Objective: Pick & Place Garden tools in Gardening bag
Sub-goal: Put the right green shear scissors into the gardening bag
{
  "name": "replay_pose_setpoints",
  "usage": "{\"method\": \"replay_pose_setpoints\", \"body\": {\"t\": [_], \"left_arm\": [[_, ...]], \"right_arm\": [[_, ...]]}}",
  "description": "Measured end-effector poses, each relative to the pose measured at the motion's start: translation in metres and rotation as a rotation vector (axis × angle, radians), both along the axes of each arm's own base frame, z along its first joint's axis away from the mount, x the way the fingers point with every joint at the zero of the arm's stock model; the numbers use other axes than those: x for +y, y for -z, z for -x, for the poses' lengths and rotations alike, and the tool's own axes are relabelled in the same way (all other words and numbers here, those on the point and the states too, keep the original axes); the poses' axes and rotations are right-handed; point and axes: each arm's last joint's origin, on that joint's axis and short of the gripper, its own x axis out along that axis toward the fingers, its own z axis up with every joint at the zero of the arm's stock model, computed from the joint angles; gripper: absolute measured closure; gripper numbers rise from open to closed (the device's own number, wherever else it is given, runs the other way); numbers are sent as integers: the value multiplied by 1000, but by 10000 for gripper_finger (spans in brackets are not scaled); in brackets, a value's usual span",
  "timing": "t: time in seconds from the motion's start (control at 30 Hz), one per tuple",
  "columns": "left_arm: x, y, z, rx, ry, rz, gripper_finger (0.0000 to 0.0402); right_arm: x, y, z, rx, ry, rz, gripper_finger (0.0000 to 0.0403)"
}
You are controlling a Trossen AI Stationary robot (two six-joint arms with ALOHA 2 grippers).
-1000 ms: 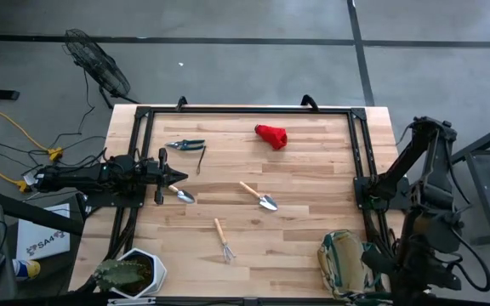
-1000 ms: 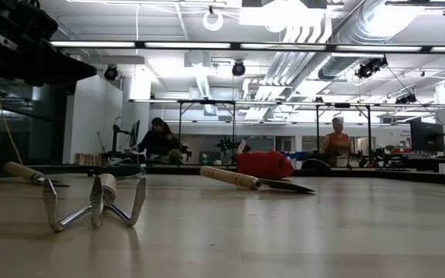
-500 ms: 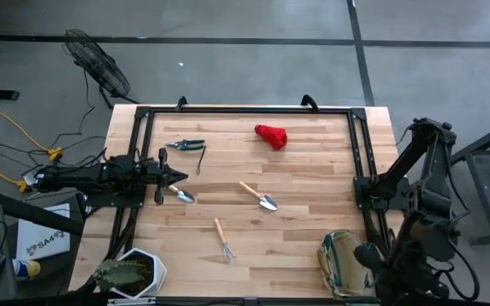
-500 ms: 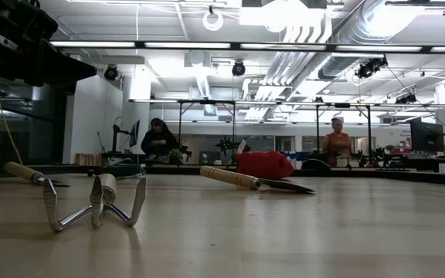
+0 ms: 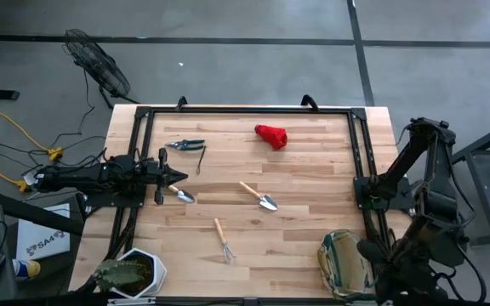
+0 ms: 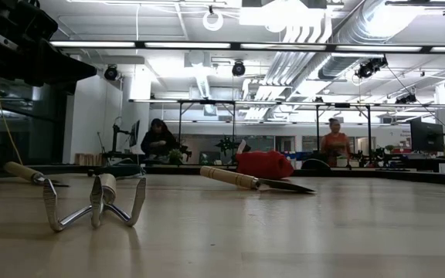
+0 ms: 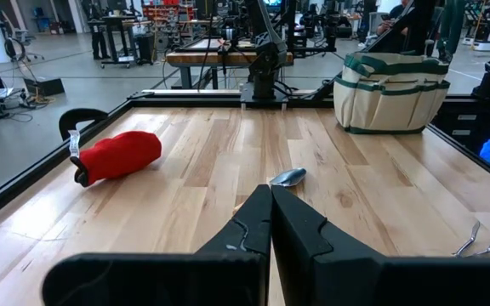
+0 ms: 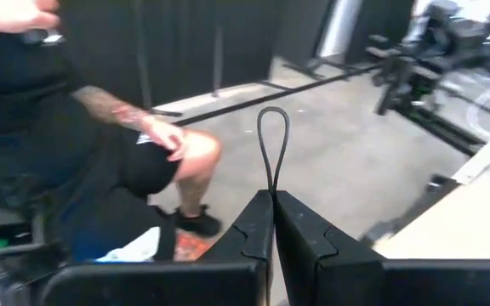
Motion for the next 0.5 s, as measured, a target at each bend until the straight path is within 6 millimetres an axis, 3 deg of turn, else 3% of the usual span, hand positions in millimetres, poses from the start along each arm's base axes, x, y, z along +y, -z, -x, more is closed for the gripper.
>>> {"method": "replay_pose_setpoints", "body": {"t": [0.27, 0.5], "left_arm": [[0, 0, 0, 0, 0, 0, 400], [0, 0, 0, 0, 0, 0, 400]], "right_arm": [[0, 3, 6, -2, 101, 35, 399], [4, 4, 17, 49, 91, -1, 399]]}}
